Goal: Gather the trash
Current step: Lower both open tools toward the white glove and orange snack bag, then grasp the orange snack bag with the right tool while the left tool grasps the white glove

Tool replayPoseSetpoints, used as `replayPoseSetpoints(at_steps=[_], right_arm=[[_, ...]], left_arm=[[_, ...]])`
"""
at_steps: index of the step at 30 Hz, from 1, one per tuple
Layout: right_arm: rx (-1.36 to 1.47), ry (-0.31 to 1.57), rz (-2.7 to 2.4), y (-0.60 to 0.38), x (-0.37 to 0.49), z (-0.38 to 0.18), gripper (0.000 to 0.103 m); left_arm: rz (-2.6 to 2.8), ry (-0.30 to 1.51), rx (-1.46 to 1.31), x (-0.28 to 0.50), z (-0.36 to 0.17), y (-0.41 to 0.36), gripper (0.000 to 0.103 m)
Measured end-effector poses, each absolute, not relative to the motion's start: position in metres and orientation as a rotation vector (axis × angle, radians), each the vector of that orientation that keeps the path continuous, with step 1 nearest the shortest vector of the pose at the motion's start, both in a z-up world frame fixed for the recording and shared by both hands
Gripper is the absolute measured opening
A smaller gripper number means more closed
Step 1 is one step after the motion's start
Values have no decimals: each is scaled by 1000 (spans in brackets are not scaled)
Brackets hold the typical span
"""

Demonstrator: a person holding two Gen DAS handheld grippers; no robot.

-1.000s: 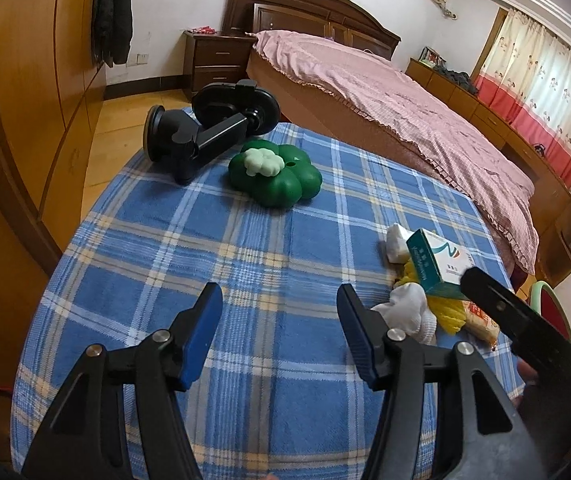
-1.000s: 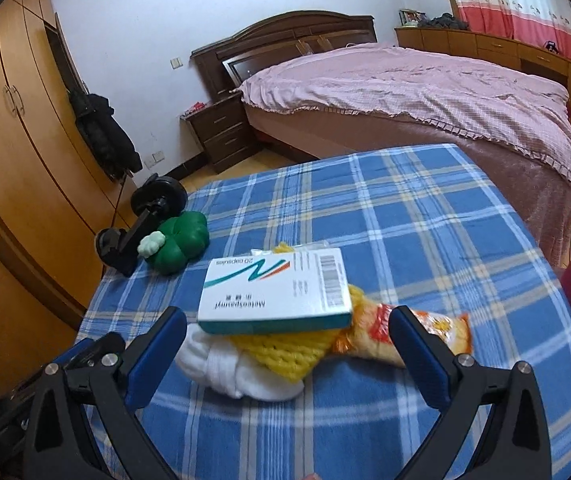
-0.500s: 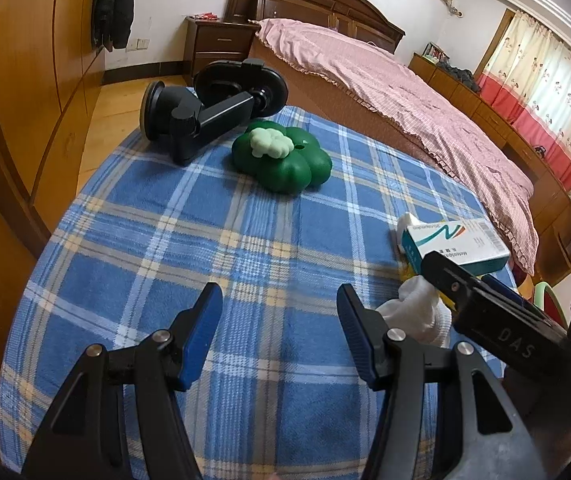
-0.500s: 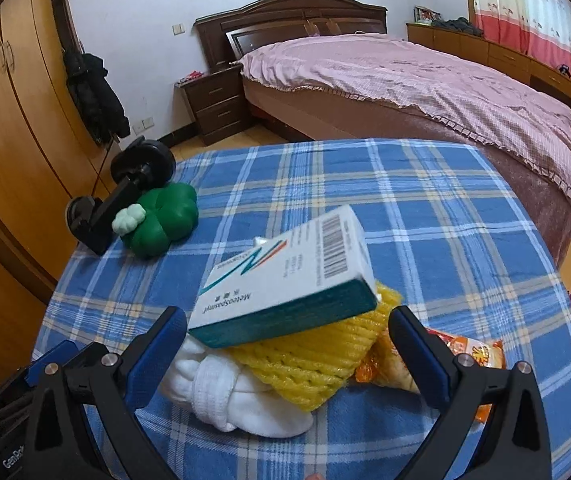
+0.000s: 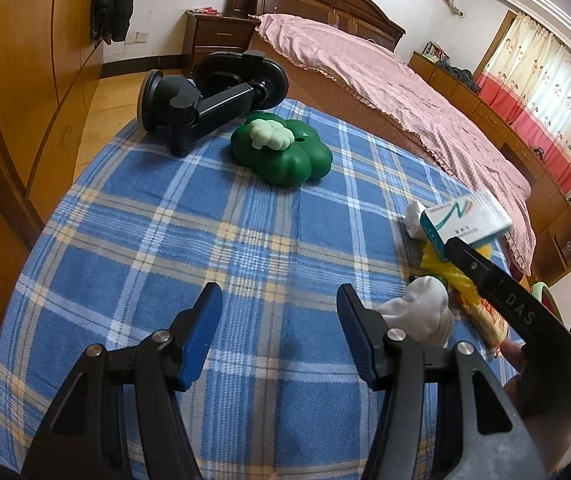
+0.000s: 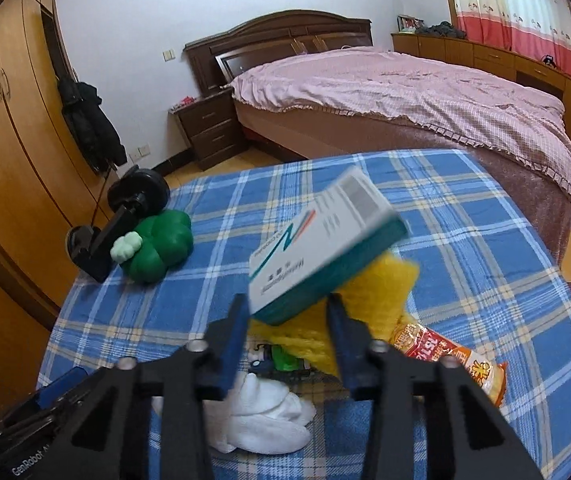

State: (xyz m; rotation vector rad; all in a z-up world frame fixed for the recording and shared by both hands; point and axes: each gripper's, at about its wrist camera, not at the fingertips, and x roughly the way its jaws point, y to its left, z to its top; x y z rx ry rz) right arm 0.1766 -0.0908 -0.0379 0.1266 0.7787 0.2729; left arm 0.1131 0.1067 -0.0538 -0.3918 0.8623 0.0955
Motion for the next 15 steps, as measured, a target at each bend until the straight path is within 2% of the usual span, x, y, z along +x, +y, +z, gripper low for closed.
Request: replayPoseSetpoints(at_steps=[2, 4, 10, 15], right_arm=[[143, 769, 284, -93, 176, -37, 20], [148, 759, 286, -95, 174, -35, 13], [172, 744, 312, -104, 170, -30, 6], [193, 719, 319, -118, 161, -22, 5]], left_arm=[[93, 862, -390, 113, -53, 106, 60], [88, 862, -387, 113, -53, 104, 60], [56, 863, -386, 112, -49, 95, 60], [-5, 843, -373, 110, -40, 79, 60]])
